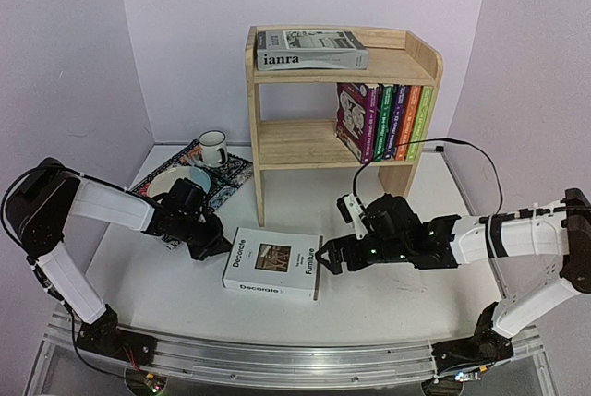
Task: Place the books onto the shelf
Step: Move the book to the center of the board.
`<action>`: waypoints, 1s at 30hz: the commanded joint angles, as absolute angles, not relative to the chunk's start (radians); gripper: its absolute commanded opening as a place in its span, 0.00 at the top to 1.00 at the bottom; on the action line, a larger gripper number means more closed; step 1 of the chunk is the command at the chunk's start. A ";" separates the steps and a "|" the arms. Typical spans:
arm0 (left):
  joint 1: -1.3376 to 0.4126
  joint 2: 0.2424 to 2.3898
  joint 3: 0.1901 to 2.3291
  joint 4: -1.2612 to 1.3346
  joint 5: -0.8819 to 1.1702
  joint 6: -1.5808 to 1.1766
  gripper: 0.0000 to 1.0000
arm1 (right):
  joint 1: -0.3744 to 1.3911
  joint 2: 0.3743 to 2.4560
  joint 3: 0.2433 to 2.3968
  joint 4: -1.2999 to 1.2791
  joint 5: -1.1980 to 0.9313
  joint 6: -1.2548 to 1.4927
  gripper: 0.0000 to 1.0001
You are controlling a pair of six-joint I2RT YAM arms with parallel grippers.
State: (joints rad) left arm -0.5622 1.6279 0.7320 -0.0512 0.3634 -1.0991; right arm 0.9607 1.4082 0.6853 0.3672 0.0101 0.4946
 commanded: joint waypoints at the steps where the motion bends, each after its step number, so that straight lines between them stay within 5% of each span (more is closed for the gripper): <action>1: -0.591 1.651 0.771 0.023 0.362 -1.135 1.00 | 0.963 1.382 0.695 0.359 0.046 0.489 0.02; 21: -0.693 1.586 0.754 0.037 0.265 -1.206 1.00 | 0.963 1.348 0.677 0.359 0.070 0.494 0.02; 30: -0.635 1.444 0.739 -0.161 0.206 -1.053 0.75 | 0.963 1.315 0.679 0.329 0.094 0.463 0.02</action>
